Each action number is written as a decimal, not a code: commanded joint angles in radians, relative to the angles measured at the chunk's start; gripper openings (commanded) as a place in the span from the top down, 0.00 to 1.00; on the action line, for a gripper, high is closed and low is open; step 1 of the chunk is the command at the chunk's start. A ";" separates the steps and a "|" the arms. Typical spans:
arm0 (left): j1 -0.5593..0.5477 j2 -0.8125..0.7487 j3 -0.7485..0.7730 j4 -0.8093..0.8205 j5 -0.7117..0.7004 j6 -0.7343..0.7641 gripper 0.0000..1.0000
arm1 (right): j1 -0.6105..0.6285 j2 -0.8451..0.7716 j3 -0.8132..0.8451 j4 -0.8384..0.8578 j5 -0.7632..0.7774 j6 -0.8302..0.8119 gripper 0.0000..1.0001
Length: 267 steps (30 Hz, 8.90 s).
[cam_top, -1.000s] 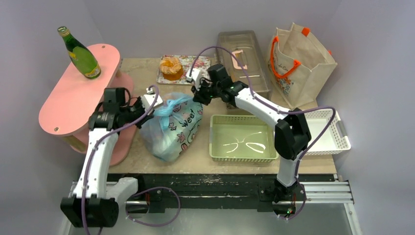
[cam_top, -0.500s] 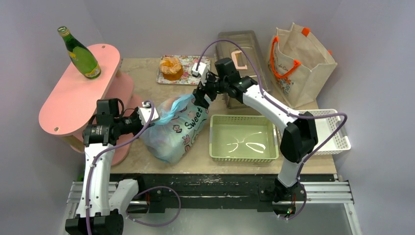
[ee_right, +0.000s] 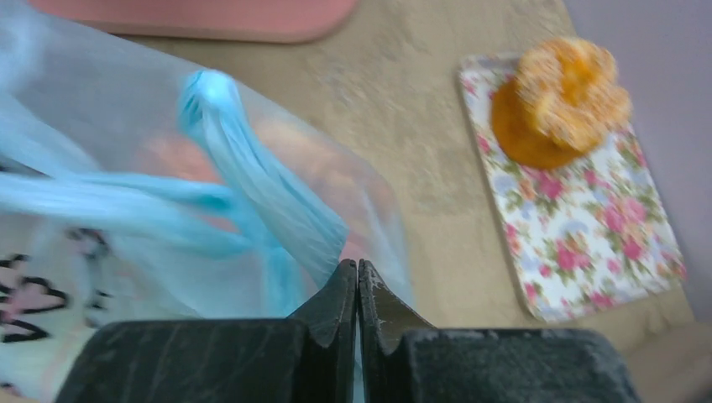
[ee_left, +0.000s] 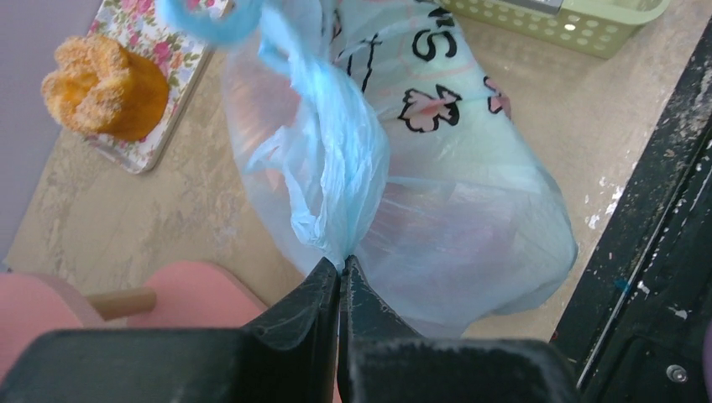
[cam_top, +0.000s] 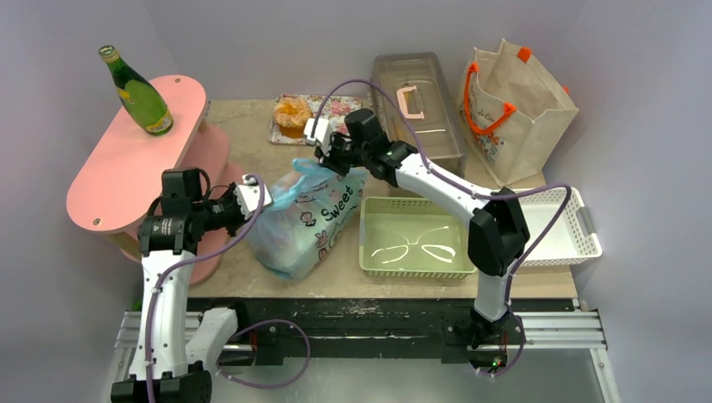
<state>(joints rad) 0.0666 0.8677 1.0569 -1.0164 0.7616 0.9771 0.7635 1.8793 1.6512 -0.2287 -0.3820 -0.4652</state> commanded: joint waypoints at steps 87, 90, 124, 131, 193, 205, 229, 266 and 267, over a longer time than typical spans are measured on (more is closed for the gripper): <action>-0.185 -0.055 0.043 -0.579 -0.053 0.371 1.00 | -0.255 -0.041 0.005 0.083 -0.160 0.566 1.00; -0.228 -0.144 -0.095 -0.665 -0.149 0.504 1.00 | -0.254 -0.039 -0.055 0.029 -0.131 0.479 1.00; -0.549 0.178 0.126 0.312 -0.418 -0.679 0.86 | -0.208 -0.208 -0.085 0.029 -0.087 0.454 1.00; -0.488 0.225 0.036 0.354 -0.611 -0.759 0.92 | -0.210 -0.251 -0.143 0.028 -0.101 0.414 1.00; -0.123 -0.257 -0.200 0.278 -0.238 -1.009 1.00 | 0.130 -0.322 -0.348 0.171 -0.004 0.241 0.38; -0.122 -0.144 -0.096 0.356 -0.336 -1.207 1.00 | 0.187 -0.229 -0.366 0.378 0.135 0.513 0.66; -0.119 -0.071 -0.025 0.397 -0.310 -1.302 1.00 | 0.214 0.156 -0.141 0.417 0.346 0.919 0.34; -0.117 -0.052 -0.075 0.401 -0.356 -1.245 1.00 | -0.121 -0.531 -0.029 0.206 0.341 0.666 1.00; -0.117 -0.051 -0.079 0.405 -0.353 -1.244 1.00 | -0.150 -0.551 -0.013 0.173 0.331 0.683 1.00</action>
<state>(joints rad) -0.0589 0.8135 0.9813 -0.6376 0.4049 -0.2916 0.7013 1.4563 1.5200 0.0105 -0.0666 0.2081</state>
